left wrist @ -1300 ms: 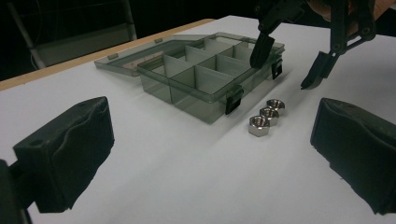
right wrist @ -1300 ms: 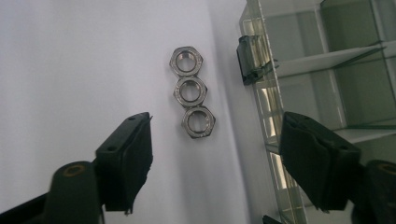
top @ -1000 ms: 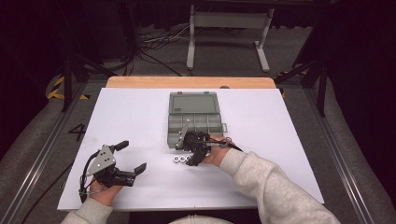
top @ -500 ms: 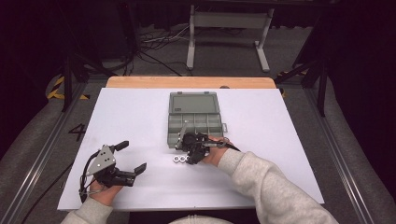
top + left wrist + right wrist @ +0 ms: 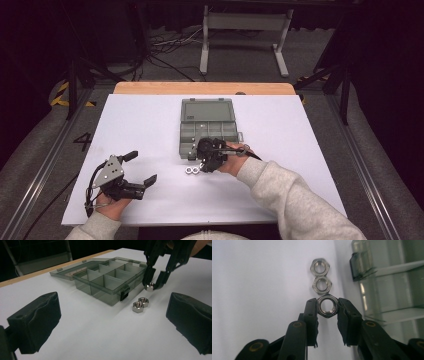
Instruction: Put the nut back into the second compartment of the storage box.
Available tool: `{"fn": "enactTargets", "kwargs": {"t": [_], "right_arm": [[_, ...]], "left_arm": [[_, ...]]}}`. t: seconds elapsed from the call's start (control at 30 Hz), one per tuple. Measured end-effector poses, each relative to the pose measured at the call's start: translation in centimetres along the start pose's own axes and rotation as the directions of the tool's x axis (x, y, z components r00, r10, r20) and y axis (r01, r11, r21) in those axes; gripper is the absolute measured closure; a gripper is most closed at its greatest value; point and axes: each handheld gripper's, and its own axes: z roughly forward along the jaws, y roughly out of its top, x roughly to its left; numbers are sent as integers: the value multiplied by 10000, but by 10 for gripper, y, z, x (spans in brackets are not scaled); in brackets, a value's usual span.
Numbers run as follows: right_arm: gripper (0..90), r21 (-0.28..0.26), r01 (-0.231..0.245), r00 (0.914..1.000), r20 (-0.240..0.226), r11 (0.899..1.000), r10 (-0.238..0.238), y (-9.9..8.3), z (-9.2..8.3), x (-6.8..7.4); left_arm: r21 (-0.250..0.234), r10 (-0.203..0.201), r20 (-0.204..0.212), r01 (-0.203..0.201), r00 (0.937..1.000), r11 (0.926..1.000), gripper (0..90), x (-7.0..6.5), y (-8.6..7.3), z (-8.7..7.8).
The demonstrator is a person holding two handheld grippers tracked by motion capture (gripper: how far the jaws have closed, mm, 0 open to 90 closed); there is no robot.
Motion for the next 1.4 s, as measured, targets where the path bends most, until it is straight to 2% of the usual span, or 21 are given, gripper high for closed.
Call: {"fn": "enactTargets", "kwargs": {"t": [0.23, 0.53, 0.8, 0.97, 1.03, 1.2, 1.4], "right_arm": [[701, -628, -40, 9987, 501, 9980, 72, 13, -37, -15], [700, -968, -353, 9957, 818, 9947, 433, 25, -53, -37], [699, -1108, -612, 9902, 1179, 9920, 742, 30, -56, -60], [699, -1180, -929, 9845, 1372, 9887, 1089, 33, -56, -75], [699, -1236, -1204, 9799, 1441, 9850, 1379, 32, -54, -84], [698, -1226, -1522, 9716, 1633, 9807, 1712, 29, -41, -100], [697, -970, -1795, 9704, 1457, 9790, 1924, 25, -19, -111]], "left_arm": [[22, -26, 6, 26, 10000, 10000, 5, 0, 0, 0], [41, -83, 19, 82, 10000, 10000, 6, 1, 0, -1], [68, -51, 31, 51, 10000, 10000, 6, 1, 0, 0], [79, -98, 13, 98, 10000, 9999, 7, 2, -1, 0], [94, -126, 34, 126, 9999, 9999, 7, 2, -1, 0], [100, -133, 47, 133, 9999, 9999, 7, 2, -1, 0], [111, -218, 70, 217, 9997, 9997, 7, 2, -1, 0]]}}
